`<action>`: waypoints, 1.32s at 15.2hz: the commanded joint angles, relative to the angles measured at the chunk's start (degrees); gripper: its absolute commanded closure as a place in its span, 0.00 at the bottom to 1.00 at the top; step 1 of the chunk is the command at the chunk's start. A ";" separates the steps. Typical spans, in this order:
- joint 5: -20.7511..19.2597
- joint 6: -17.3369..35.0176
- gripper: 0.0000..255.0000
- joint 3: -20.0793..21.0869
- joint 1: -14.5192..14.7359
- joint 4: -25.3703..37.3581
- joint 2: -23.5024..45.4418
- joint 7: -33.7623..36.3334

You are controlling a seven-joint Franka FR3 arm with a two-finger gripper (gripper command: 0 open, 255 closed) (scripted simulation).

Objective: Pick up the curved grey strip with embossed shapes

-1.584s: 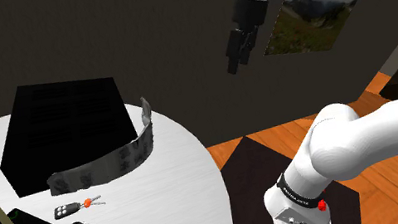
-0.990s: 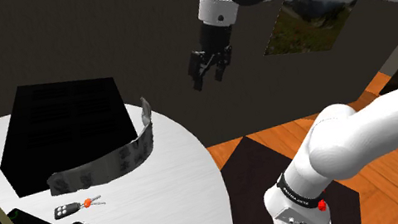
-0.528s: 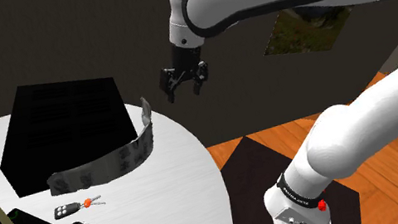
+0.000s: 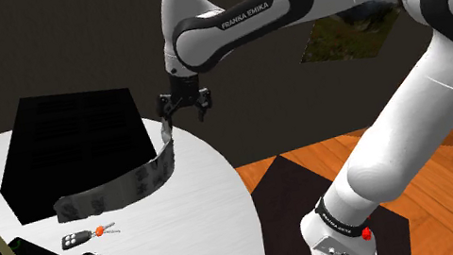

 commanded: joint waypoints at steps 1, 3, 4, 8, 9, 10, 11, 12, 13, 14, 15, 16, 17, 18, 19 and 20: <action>-2.21 1.42 0.00 0.06 -0.31 2.90 4.69 4.63; -4.42 2.80 0.00 -0.36 -0.28 5.61 9.24 8.86; -5.48 3.37 0.00 -0.71 -0.17 7.06 11.49 10.89; -7.81 5.04 0.00 -1.92 0.39 10.23 16.85 15.28; -8.03 5.70 0.00 -2.00 0.45 10.03 17.32 15.45; -8.25 6.35 0.00 -2.08 0.50 9.83 17.81 15.62; -8.47 7.00 0.00 -2.16 0.56 9.65 18.31 15.79; -8.70 7.65 0.00 -2.24 0.61 9.48 18.82 15.96; -8.94 8.29 0.00 -2.33 0.67 9.33 19.33 16.14; -9.32 9.29 0.00 -2.47 0.77 9.11 20.16 16.43; -9.31 9.30 0.00 -2.48 0.77 9.10 20.15 16.43; -9.31 9.29 0.00 -2.48 0.78 9.11 20.16 16.43; -9.32 9.24 1.00 -2.46 0.82 9.19 20.19 16.48; -9.30 9.25 1.00 -2.46 0.80 9.13 20.14 16.45; -9.31 9.26 1.00 -2.46 0.80 9.14 20.15 16.46; -9.31 9.27 1.00 -2.46 0.80 9.12 20.14 16.46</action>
